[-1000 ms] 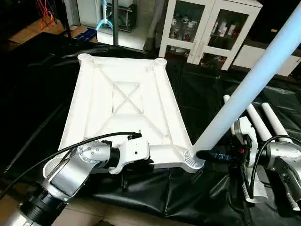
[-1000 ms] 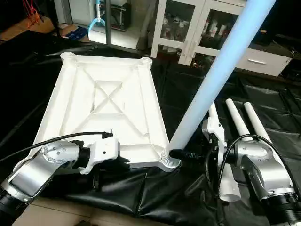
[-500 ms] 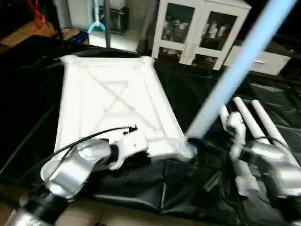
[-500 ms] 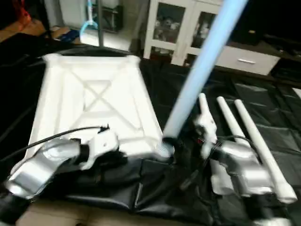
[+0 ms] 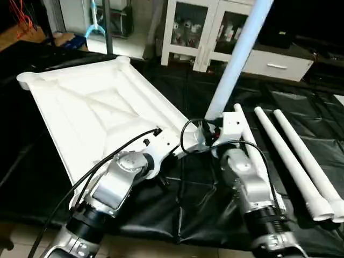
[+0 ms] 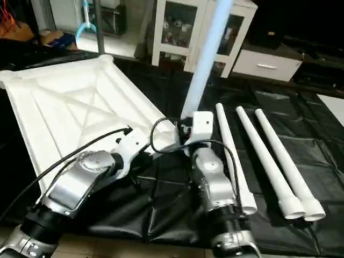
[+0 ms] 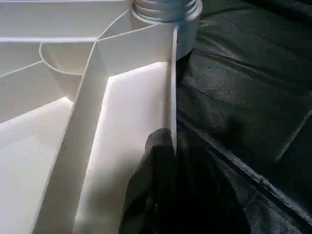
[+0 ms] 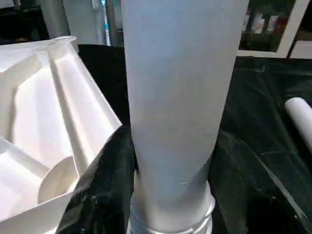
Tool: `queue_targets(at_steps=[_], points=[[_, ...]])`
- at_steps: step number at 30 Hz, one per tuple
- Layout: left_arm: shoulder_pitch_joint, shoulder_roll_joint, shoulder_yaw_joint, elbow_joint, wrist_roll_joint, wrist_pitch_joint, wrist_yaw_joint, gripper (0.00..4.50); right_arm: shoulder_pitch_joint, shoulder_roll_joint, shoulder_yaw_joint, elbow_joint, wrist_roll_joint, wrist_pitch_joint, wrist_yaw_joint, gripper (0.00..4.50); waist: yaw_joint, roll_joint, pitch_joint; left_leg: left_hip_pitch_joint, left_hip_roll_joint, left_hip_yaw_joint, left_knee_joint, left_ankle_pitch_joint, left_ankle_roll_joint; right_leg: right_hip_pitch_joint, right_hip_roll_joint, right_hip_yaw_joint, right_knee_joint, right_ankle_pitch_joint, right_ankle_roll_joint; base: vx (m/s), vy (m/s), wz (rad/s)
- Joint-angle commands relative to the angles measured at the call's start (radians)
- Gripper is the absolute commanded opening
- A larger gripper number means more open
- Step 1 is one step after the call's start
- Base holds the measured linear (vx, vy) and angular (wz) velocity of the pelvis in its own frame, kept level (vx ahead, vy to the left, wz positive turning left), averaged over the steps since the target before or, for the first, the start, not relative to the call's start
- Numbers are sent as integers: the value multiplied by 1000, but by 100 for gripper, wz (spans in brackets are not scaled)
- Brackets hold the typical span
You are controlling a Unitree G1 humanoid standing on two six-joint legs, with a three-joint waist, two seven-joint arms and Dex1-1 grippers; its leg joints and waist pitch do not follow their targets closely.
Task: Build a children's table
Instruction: Rotate leg to tighten
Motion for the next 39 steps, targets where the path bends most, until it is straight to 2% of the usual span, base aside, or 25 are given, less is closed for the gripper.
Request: queue_targets(at_steps=[1,3,6,8,9,10,11,13,16,17,18,22,28,34,39], points=[[-4,11,11,-18,6,11,-5,0,33,-9,-4,-1,26,3,90,221,6,21,-56,15,21,-17,-72,-284,-43,29,-42,37,-89,-145,-121,0,0,0],[-3,17,13,-18,6,14,-4,0,47,-9,-2,-41,39,-6,128,256,8,21,-56,13,21,-16,-71,-262,-32,31,-41,37,-87,-119,-127,0,0,0],[2,42,5,-13,-5,-34,-35,0,66,-35,2,-111,59,0,170,280,11,22,-55,14,22,-15,-72,-234,-20,32,-40,37,-84,-80,-138,0,0,0],[11,63,-4,-14,-17,-82,-70,0,73,-56,-7,-158,104,29,213,298,12,23,-53,15,22,-15,-73,-256,-19,33,-40,37,-87,-117,-137,0,0,0],[26,83,0,-24,-34,-87,-97,0,83,-91,-25,-224,222,134,322,311,13,24,-52,18,23,-16,-74,-273,-12,35,-39,38,-88,-132,-135,0,0,0],[34,96,-2,-27,-45,-120,-125,0,91,-129,-18,-253,254,171,389,311,14,26,-52,18,26,-16,-74,-273,-13,32,-41,38,-87,-132,-136,0,0,0],[45,110,-1,-37,-64,-136,-160,0,102,-185,-1,-279,272,206,469,324,18,26,-51,17,25,-16,-73,-261,-7,36,-39,37,-88,-124,-137,0,0,0],[59,128,1,-49,-84,-144,-198,0,119,-259,22,-305,277,232,571,324,25,25,-50,15,25,-12,-71,-235,2,36,-42,39,-87,-101,-150,0,0,0],[95,189,-13,-75,-121,-255,-310,0,147,-404,28,-293,257,216,774,324,33,22,-46,13,26,-11,-70,-238,13,36,-47,39,-94,-156,-160,0,0,0],[103,202,-16,-84,-127,-259,-331,0,150,-432,24,-279,250,210,808,324,35,23,-47,13,27,-11,-70,-240,15,37,-48,40,-95,-165,-161,0,0,0],[107,210,-17,-88,-129,-261,-341,0,151,-450,23,-271,247,205,831,324,40,24,-46,17,29,-10,-71,-244,15,31,-48,40,-96,-187,-167,0,0,0],[113,238,-16,-88,-132,-279,-361,0,165,-532,22,-266,255,205,932,324,47,21,-43,21,31,-8,-72,-259,9,25,-48,39,-98,-213,-170,0,0,0],[111,253,-9,-84,-141,-298,-390,0,134,-561,30,-228,254,200,968,324,47,18,-47,16,28,-9,-70,-240,10,29,-49,38,-96,-215,-168,0,0,0],[112,256,-12,-88,-141,-314,-417,0,92,-536,31,-158,239,160,1022,324,48,21,-48,18,29,-8,-69,-218,19,28,-48,37,-90,-169,-190,0,0,0],[116,265,-23,-96,-145,-312,-423,0,67,-514,45,-116,227,124,1028,324,50,21,-47,17,29,-8,-69,-220,16,30,-49,37,-90,-170,-193,0,0,0]])
